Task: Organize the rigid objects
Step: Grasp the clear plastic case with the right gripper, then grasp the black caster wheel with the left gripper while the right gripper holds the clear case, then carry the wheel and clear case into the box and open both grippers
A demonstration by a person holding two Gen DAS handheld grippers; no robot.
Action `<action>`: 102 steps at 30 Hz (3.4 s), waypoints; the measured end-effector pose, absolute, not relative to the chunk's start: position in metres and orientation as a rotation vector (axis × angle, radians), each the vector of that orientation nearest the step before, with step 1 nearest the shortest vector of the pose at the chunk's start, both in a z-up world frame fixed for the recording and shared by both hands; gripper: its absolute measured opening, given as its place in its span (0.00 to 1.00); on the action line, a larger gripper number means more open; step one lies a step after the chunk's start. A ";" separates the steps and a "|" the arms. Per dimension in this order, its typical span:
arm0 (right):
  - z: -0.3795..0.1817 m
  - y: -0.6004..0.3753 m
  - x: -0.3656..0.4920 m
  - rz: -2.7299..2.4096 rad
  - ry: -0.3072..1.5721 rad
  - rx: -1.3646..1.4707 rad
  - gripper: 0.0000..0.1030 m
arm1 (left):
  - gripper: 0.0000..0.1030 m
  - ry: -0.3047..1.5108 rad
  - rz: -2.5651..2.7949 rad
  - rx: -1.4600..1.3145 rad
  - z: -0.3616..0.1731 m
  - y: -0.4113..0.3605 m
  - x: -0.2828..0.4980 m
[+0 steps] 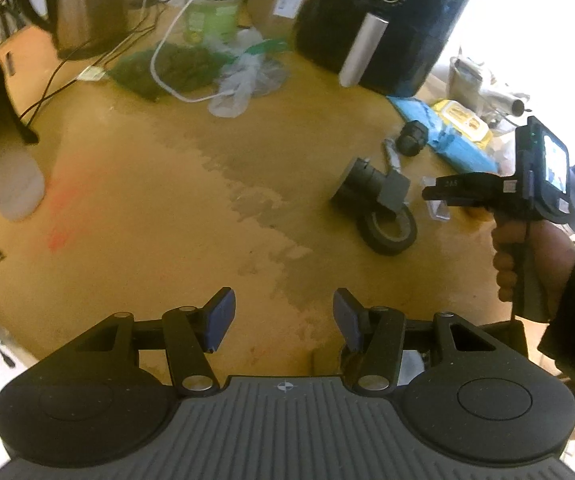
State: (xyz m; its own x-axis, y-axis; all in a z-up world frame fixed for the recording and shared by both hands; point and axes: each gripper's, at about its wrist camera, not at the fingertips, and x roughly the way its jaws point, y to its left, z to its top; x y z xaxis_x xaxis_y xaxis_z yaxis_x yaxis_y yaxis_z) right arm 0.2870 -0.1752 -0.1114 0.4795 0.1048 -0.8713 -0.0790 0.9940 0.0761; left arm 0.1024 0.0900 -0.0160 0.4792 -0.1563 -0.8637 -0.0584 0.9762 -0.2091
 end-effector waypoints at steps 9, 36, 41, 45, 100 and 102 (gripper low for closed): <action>-0.085 -0.186 0.272 0.170 1.070 0.098 0.34 | 0.52 1.055 -0.124 -0.145 -0.016 0.066 0.126; -0.031 -0.225 0.197 0.273 1.040 0.241 0.34 | 0.52 1.008 -0.224 0.111 -0.036 0.020 0.193; -0.030 -0.237 0.184 0.253 1.040 0.280 0.34 | 0.52 1.029 -0.241 0.140 -0.048 0.012 0.203; -0.028 -0.246 0.175 0.235 1.034 0.310 0.34 | 0.52 1.041 -0.256 0.160 -0.058 0.005 0.210; -0.011 -0.248 0.128 0.293 0.992 0.321 0.34 | 0.38 0.881 -0.224 0.045 0.013 0.025 0.150; -0.011 -0.248 0.125 0.299 0.990 0.320 0.34 | 0.38 0.871 -0.227 0.037 0.020 0.024 0.141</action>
State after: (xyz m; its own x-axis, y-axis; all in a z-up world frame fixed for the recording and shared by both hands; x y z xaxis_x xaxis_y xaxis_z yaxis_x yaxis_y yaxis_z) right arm 0.1247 -0.2481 -0.0106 0.5154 0.3871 -0.7645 -0.1004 0.9133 0.3948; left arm 0.1412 0.0244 0.0199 0.6219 -0.1824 -0.7616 0.2126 0.9753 -0.0600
